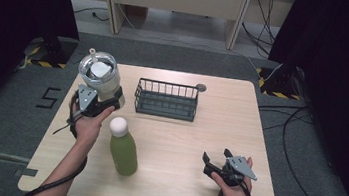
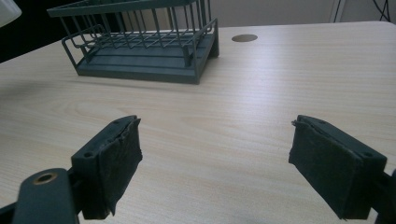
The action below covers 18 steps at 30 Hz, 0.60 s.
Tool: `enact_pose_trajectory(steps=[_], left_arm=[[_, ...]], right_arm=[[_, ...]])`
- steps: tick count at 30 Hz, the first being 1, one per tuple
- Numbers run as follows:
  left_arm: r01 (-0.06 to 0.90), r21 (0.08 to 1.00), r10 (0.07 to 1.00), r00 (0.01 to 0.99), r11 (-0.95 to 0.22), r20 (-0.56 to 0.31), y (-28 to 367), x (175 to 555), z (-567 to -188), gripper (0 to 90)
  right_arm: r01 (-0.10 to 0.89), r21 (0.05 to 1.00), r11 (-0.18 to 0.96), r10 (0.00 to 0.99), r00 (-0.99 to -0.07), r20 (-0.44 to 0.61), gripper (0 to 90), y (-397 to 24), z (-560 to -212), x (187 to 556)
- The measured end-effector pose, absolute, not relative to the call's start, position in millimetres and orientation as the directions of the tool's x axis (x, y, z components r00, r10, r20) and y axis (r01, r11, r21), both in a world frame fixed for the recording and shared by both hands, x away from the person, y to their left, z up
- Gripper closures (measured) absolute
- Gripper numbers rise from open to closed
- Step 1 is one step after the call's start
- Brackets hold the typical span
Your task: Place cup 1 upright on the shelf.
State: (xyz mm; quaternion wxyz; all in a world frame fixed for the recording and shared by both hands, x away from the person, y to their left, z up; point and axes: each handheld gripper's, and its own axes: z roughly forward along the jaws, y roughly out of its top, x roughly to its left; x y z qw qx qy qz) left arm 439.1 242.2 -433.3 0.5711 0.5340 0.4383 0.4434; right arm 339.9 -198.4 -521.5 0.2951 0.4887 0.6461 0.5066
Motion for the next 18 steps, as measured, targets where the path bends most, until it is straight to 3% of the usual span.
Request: enact_pose_trajectory(steps=[18], left_arm=[[-0.05, 0.998, 0.964, 0.266, 0.039, -0.024, 220.7, 463.8, -422.8, 10.0]], right_arm=[[0.335, 0.942, 0.001, 0.931, -0.345, 0.122, 16.1, -198.7, -521.5, 340.2]])
